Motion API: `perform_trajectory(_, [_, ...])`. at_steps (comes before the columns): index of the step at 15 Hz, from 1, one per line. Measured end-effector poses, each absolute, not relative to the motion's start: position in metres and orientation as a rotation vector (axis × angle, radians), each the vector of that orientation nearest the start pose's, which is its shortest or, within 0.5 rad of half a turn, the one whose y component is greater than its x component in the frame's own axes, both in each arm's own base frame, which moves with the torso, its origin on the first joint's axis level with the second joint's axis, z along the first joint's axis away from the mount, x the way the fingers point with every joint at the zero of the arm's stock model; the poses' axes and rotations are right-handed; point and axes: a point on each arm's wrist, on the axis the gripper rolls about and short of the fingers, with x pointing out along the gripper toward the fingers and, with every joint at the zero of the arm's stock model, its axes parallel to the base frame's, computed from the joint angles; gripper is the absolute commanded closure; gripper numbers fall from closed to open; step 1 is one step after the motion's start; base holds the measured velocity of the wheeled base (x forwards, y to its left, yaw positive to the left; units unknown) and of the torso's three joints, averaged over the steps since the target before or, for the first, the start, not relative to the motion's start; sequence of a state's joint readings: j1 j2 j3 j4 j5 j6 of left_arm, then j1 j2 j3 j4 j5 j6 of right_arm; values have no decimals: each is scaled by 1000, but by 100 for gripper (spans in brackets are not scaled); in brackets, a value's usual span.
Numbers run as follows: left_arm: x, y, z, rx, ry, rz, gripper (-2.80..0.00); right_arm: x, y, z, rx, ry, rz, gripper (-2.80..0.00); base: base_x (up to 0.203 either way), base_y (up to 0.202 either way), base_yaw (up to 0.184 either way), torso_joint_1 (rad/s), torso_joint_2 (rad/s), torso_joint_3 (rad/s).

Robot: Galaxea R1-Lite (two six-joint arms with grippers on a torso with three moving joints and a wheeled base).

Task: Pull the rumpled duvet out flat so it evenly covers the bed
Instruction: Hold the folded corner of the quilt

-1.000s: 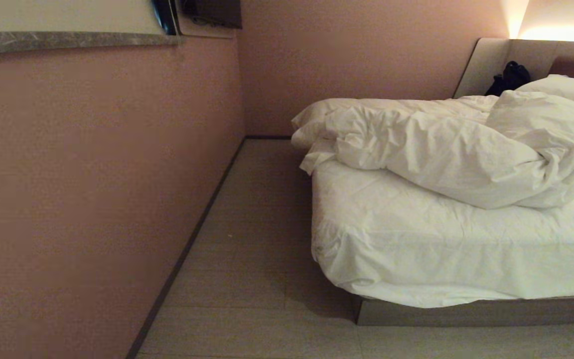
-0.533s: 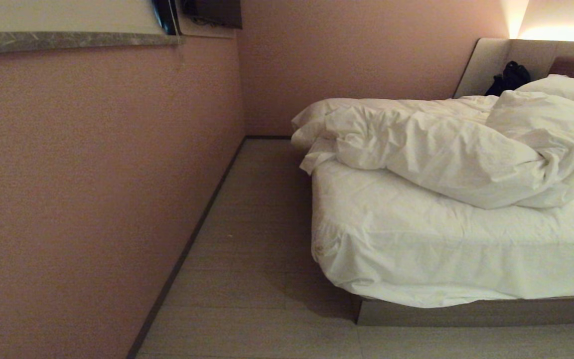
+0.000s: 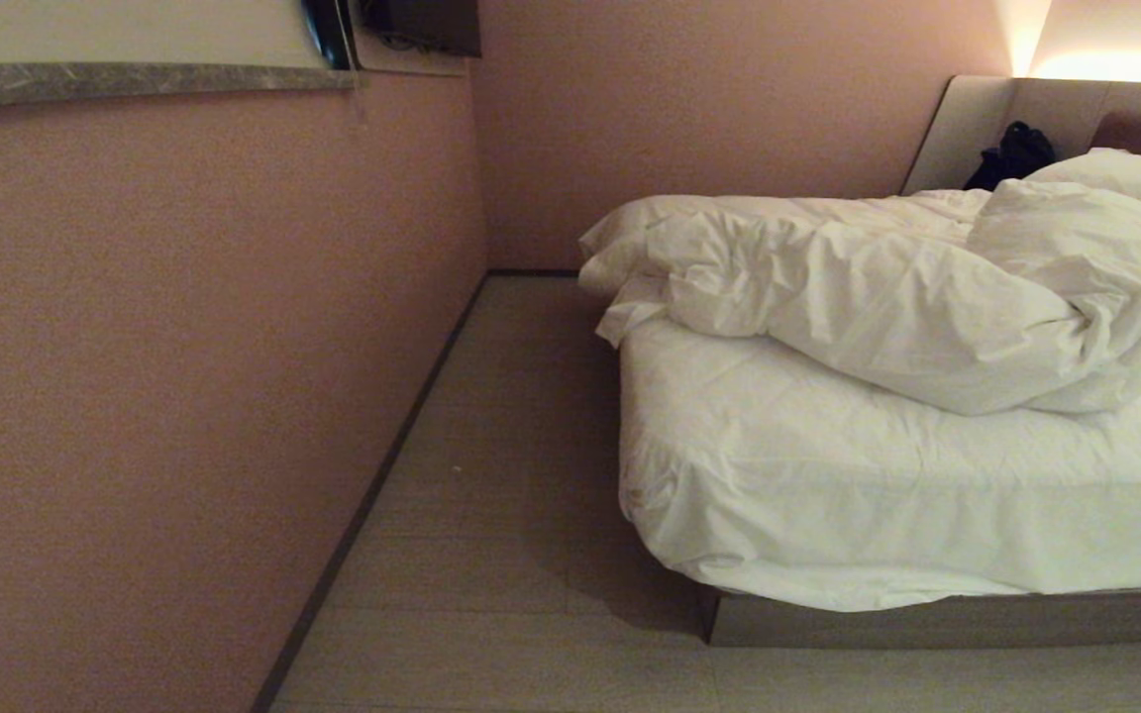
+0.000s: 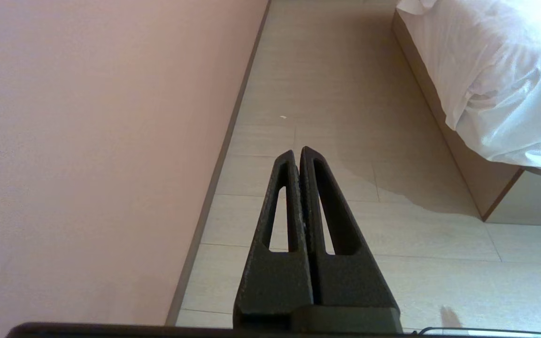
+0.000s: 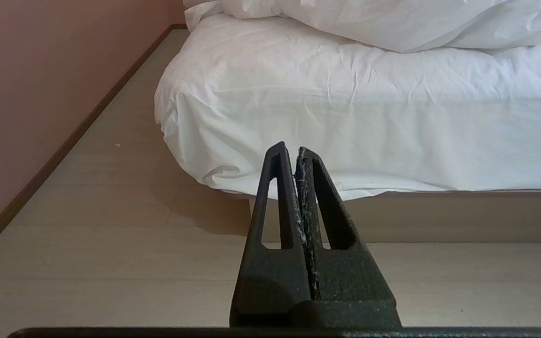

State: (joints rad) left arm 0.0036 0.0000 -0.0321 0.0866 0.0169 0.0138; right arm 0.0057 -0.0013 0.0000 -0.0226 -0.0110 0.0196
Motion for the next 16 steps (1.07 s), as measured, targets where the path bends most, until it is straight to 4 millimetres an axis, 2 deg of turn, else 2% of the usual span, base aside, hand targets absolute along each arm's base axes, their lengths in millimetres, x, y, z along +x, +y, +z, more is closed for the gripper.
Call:
perform_trajectory(4, [-25,0,75,14,55,21,0,-23,0,78,20,-24,-5,0,0,0,0,0,0,0])
perform_trajectory(16, [-26,0,76,14,54,22,0,-23,0,78,20,-24,-5,0,193,0,0,3,2,2])
